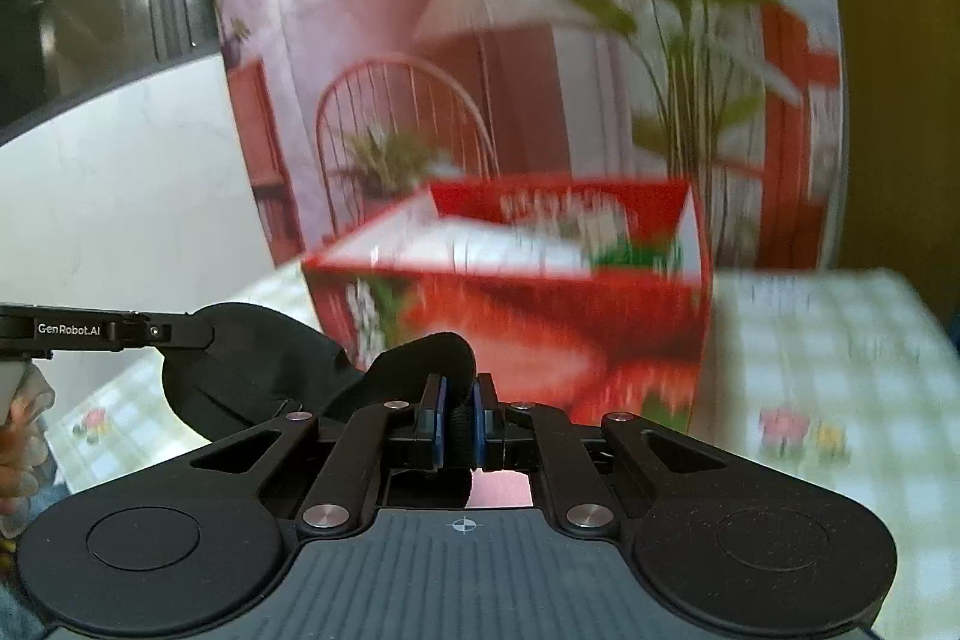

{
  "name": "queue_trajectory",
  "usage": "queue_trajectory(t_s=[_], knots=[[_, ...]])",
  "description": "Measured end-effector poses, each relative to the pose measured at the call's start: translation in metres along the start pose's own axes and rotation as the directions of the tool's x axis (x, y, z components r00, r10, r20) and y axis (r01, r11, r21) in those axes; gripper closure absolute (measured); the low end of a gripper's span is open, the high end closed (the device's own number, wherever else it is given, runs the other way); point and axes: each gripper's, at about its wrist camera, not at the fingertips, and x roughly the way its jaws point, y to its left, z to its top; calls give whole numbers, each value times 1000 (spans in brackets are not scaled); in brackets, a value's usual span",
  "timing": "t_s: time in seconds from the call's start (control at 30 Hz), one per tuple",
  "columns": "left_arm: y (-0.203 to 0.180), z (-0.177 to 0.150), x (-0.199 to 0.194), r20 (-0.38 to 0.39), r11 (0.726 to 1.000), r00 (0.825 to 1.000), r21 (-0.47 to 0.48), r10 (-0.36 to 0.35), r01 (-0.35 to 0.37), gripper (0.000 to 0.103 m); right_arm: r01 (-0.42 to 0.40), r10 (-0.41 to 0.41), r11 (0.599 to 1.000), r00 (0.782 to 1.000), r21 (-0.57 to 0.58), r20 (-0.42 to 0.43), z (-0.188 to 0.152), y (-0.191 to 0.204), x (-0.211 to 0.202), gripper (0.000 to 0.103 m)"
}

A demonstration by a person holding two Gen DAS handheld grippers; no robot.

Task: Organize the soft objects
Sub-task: 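Lift the black eye mask with both tools into the red box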

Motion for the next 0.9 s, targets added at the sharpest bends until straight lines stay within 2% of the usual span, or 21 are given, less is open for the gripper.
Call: queue_trajectory(t_s=[0.23,0.5,0.7,0.9], knots=[[-15,54,22,119,999,993,47,11,-16,93,37,-29,995,996,-97,88,56,-8,19,95],[-19,111,89,160,996,985,52,64,-74,93,125,-107,984,984,-128,145,105,-24,76,95],[-8,130,146,116,994,988,40,100,-106,93,188,-167,969,976,-157,141,128,-34,126,95],[1,125,191,37,995,996,55,87,-89,92,227,-220,960,974,-165,62,130,-50,177,95]])
